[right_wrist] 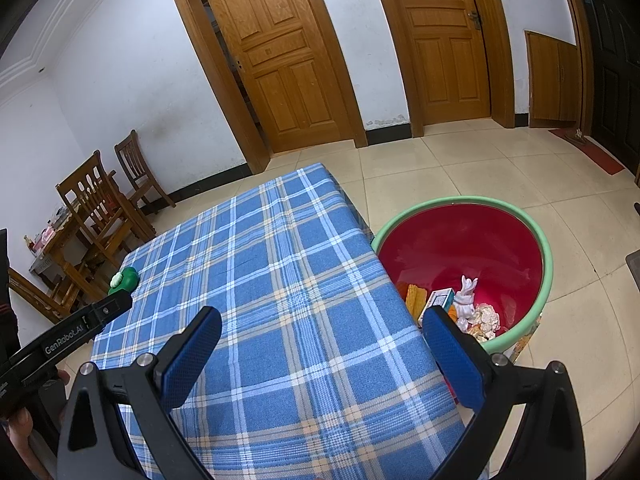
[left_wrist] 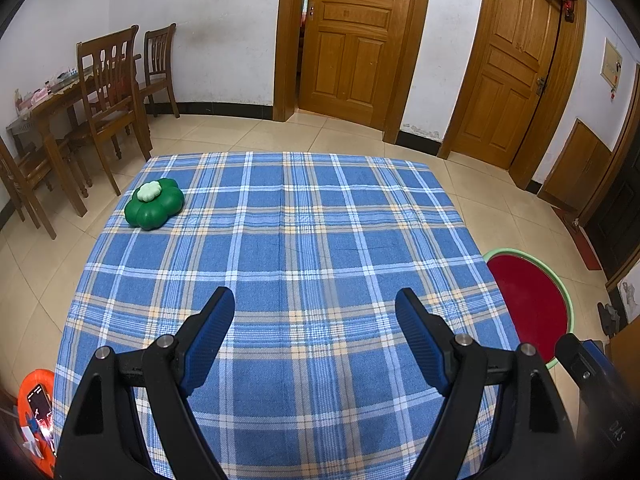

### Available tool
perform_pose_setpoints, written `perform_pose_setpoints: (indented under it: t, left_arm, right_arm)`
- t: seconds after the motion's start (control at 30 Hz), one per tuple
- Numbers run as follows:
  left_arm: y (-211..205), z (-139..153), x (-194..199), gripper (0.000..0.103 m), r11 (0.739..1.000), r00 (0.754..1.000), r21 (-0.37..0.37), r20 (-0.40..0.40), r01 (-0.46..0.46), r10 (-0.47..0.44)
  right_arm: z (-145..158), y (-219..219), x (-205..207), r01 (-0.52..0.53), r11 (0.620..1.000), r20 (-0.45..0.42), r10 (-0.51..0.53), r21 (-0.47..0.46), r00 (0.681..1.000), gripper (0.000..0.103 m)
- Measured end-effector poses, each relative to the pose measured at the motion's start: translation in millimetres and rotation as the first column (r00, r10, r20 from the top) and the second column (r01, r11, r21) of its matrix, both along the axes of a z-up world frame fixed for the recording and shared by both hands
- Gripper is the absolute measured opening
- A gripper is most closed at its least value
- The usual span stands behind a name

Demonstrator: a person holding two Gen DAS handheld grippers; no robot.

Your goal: Collect trash

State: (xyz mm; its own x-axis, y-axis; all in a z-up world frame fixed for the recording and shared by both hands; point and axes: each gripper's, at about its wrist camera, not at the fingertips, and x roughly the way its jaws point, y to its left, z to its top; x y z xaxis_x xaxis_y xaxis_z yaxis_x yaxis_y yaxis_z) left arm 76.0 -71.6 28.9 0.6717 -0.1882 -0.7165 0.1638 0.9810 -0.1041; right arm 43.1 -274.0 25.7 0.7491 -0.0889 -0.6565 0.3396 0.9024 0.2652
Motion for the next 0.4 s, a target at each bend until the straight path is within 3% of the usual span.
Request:
perform_pose_setpoints:
  t: [0.4]
  left_arm:
    - [2.0, -0.1, -1.4, 0.082, 1.0, 1.0, -0.002, -0.01, -0.006, 0.006]
  right_arm:
    - [-0.4, -1.3, -0.2, 0.0, 1.0, -0.002, 0.0, 0.001, 1.0, 0.102]
